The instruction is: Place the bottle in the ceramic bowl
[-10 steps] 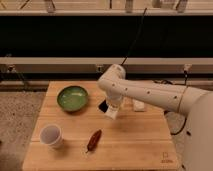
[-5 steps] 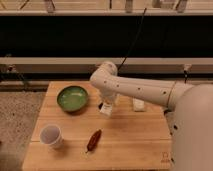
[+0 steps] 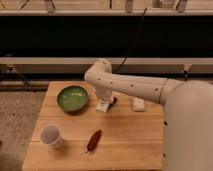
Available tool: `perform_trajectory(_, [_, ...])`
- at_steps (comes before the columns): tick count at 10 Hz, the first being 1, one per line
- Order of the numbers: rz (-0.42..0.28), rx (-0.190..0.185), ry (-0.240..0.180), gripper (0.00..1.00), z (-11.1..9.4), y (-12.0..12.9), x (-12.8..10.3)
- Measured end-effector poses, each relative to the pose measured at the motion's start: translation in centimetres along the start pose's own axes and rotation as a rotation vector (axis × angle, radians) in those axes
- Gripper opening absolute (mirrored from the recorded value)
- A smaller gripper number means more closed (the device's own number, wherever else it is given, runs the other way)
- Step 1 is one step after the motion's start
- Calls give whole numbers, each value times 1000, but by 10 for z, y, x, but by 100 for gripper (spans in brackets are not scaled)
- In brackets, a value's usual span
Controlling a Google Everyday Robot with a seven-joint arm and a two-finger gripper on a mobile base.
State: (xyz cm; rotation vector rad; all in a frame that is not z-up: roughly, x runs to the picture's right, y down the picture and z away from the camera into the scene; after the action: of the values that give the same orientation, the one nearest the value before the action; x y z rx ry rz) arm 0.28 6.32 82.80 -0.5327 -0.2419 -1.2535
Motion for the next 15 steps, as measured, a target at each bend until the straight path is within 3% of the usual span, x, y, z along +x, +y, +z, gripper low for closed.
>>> perform_trajectory(4, [-30, 13, 20, 2, -7, -23, 11])
perform_trajectory(12, [-107, 21, 54, 2, -16, -95, 17])
perform_trajectory(15, [-117, 20, 67, 2, -16, -109, 20])
